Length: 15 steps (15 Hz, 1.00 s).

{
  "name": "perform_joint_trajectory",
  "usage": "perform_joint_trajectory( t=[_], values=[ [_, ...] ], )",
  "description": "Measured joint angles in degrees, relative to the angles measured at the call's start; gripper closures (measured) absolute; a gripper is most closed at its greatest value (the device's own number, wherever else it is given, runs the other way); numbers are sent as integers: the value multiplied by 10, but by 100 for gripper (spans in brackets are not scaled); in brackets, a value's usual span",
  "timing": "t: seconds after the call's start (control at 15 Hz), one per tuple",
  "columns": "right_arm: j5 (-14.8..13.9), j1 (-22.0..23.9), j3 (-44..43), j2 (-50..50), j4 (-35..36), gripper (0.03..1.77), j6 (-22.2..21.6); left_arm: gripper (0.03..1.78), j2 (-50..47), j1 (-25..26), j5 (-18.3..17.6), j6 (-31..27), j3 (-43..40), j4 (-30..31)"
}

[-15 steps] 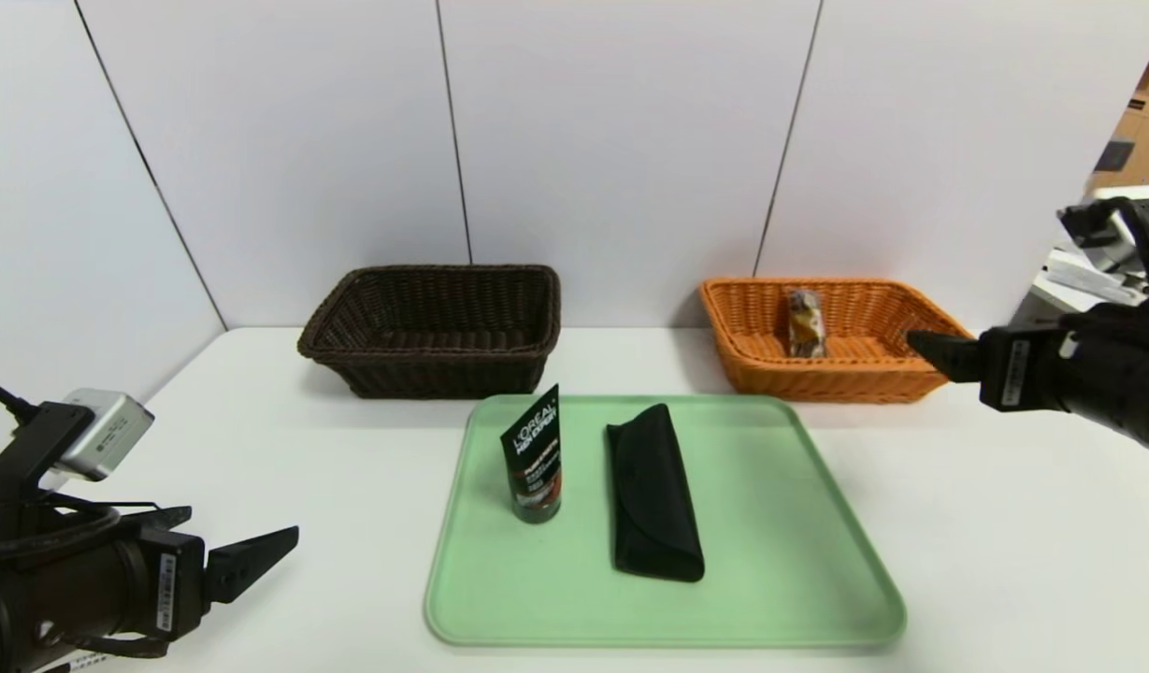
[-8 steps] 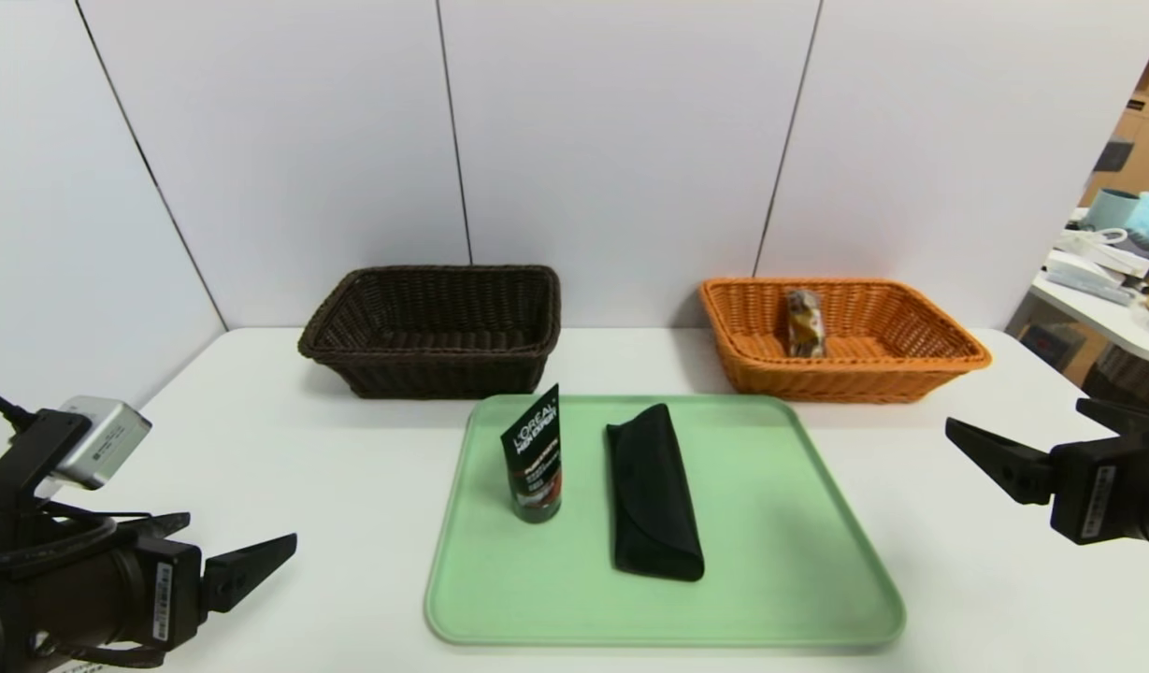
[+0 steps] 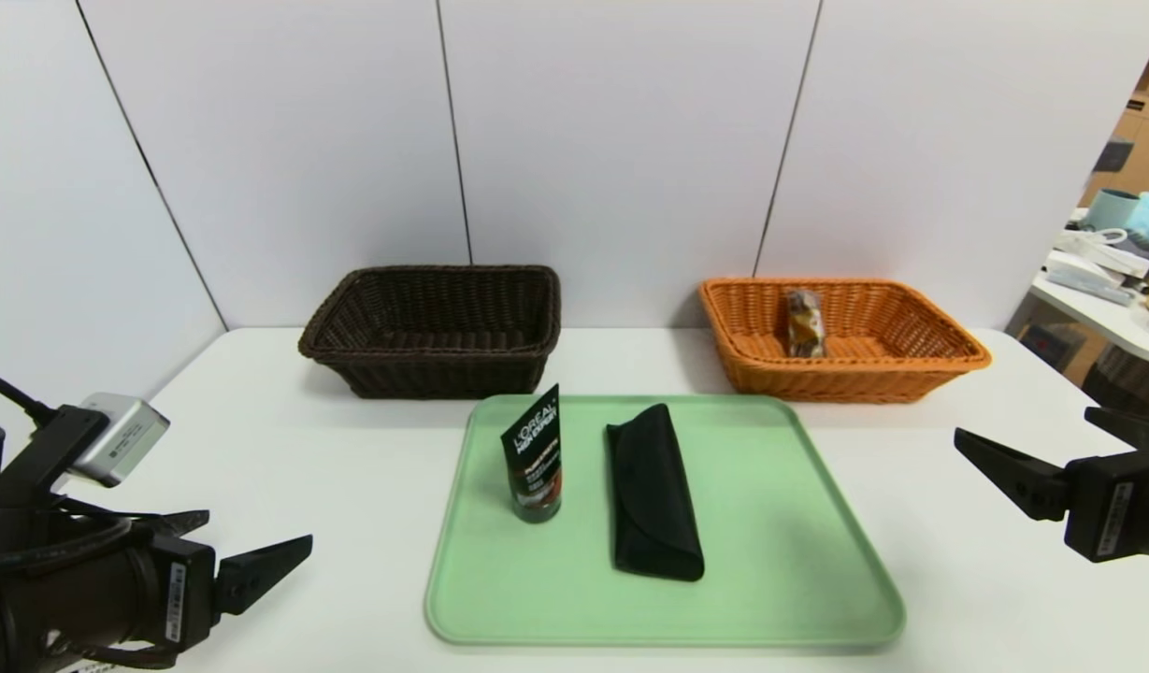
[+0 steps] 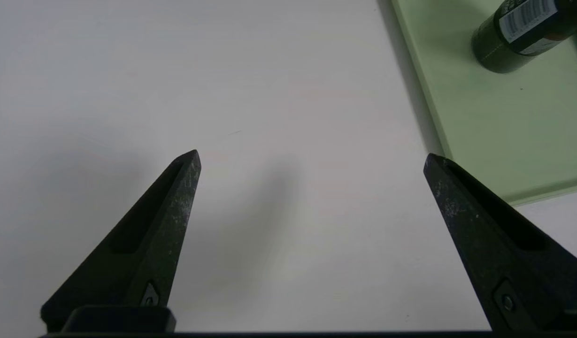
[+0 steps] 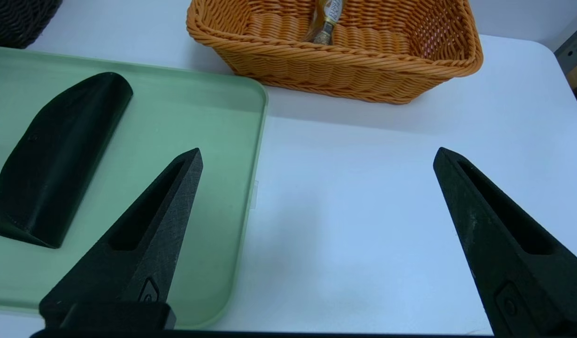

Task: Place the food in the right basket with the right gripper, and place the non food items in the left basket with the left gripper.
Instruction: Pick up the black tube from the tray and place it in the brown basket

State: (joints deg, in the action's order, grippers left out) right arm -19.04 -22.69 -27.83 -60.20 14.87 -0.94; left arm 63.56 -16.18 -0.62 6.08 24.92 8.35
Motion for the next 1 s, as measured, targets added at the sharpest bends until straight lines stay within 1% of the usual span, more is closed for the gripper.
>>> perform_joint_trajectory(
  t=[0.2,0.4,0.6,0.73,0.8,1.0],
  values=[
    [0,-9,8,1,1,11,-1,12,18,-18,0,-1,17,20],
    [-1,-19,19,1,18,11,-2,12,43,-47,11,14,62,20],
    [-1,-21,35,1,21,11,-2,12,66,-109,37,38,82,21],
    [-1,-21,40,1,21,11,-2,12,74,-155,44,58,80,24],
    [-1,-21,41,1,21,11,-2,12,76,-174,45,60,76,30],
    [0,-21,42,2,21,11,-2,12,80,-224,50,57,52,74]
  ],
)
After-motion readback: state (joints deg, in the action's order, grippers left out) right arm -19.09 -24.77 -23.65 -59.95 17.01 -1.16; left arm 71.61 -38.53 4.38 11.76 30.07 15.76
